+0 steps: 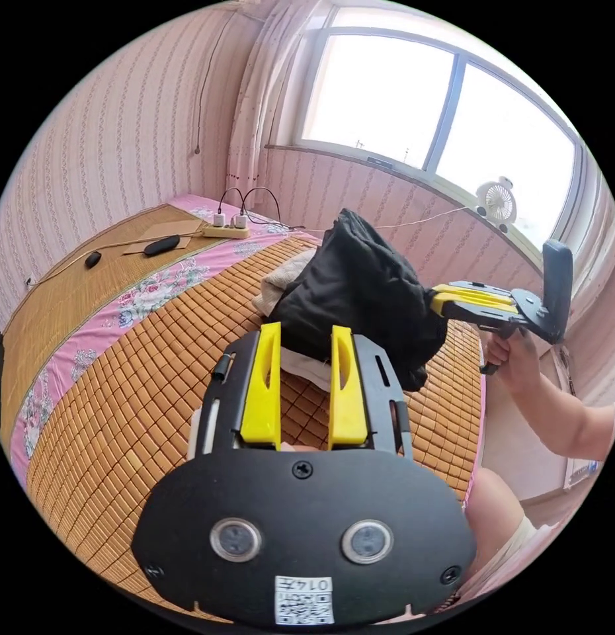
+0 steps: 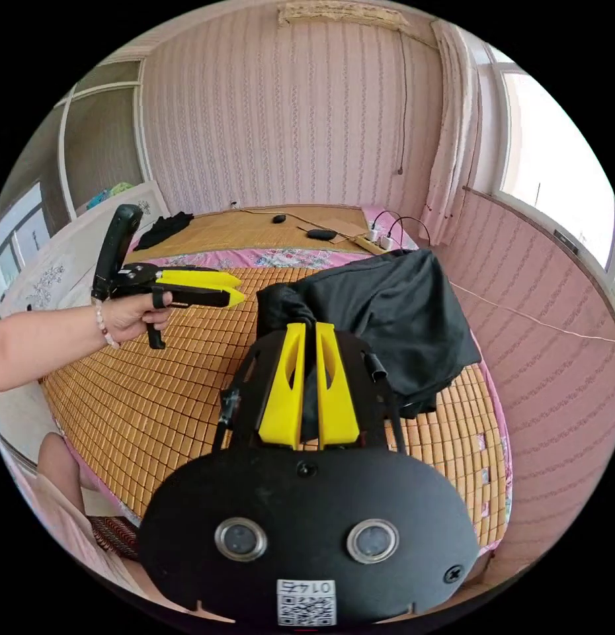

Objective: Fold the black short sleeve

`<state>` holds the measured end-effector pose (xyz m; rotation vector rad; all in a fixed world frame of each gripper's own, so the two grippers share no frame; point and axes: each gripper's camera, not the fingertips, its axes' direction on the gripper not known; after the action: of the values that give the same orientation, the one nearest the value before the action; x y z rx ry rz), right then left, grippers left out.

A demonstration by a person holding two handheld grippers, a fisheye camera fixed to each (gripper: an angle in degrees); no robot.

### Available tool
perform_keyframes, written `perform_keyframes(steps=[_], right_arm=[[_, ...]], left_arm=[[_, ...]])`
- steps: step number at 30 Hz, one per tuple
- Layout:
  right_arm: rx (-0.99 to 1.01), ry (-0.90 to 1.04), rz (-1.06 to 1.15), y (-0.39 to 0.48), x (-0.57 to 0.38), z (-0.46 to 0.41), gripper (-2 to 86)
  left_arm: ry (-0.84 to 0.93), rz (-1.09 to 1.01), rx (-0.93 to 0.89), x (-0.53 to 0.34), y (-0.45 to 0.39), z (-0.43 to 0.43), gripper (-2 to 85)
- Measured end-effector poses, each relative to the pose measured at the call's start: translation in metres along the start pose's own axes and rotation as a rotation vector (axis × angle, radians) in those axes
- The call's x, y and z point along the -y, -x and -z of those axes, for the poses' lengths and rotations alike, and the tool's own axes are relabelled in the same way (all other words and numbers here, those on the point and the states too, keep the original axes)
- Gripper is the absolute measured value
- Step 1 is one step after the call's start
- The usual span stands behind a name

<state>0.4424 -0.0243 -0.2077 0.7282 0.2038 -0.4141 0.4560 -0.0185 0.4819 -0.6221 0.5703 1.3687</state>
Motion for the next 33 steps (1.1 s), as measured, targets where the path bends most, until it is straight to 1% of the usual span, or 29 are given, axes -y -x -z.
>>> perform_keyframes(steps=[2,3,5,6,8,9,13,14,16,20,22,23,24,25,26,27,29,33], right_arm=[[0.073,-0.016,-0.096,-0.037,-0.029,0.024,2.0],[0.082,-0.013,-0.115,-0.045,-0.036,0.029,1.9],[0.065,-0.017,-0.189,-0.073,-0.065,0.051,1.7],[0.054,-0.021,-0.211,-0.080,-0.073,0.057,1.7],[0.044,-0.025,-0.297,-0.108,-0.103,0.076,1.6],[0.052,-0.028,-0.318,-0.115,-0.110,0.080,1.7],[0.156,-0.098,-0.432,-0.144,-0.149,0.098,4.5],[0.158,-0.125,-0.433,-0.144,-0.154,0.102,8.4],[0.140,-0.128,-0.447,-0.143,-0.157,0.103,12.4],[0.156,-0.046,-0.363,-0.135,-0.146,0.078,15.3],[0.119,0.006,-0.355,-0.140,-0.135,0.060,14.3],[0.082,0.063,-0.377,-0.149,-0.127,0.044,9.0],[0.088,0.094,-0.391,-0.156,-0.125,0.036,6.3],[0.192,0.145,-0.404,-0.168,-0.121,0.025,4.5],[0.264,0.128,-0.447,-0.178,-0.120,0.030,3.2],[0.277,0.088,-0.454,-0.180,-0.119,0.039,2.9],[0.236,-0.041,-0.412,-0.175,-0.117,0.092,1.9],[0.240,-0.167,-0.325,-0.162,-0.110,0.172,1.3]], left_arm=[[0.022,-0.024,0.041,0.008,-0.003,-0.011,12.3],[0.059,-0.002,0.057,0.014,-0.001,-0.022,12.5],[0.123,0.028,0.021,0.020,0.001,-0.035,10.5],[0.138,0.039,-0.011,0.023,0.001,-0.038,7.9],[0.144,0.025,-0.056,0.024,-0.001,-0.036,3.9],[0.157,0.026,-0.041,0.023,-0.003,-0.034,2.1],[0.114,-0.023,-0.010,0.016,-0.014,-0.015,0.2],[0.106,-0.030,-0.012,0.013,-0.018,-0.009,0.0],[0.098,-0.046,-0.004,0.010,-0.023,-0.003,-0.2],[0.107,-0.092,0.028,0.001,-0.037,0.003,-0.5],[0.099,-0.094,0.030,-0.006,-0.041,0.008,-0.7],[0.088,-0.087,0.022,-0.011,-0.043,0.013,-0.7],[0.081,-0.071,0.013,-0.016,-0.045,0.020,-0.8],[0.077,-0.065,0.006,-0.019,-0.046,0.024,-0.8],[0.066,-0.068,-0.014,-0.024,-0.052,0.035,-0.9],[0.046,-0.093,-0.024,-0.030,-0.061,0.049,-0.9],[0.007,-0.149,-0.004,-0.040,-0.078,0.076,-1.0],[-0.104,-0.169,-0.037,-0.082,-0.095,0.149,-1.0]])
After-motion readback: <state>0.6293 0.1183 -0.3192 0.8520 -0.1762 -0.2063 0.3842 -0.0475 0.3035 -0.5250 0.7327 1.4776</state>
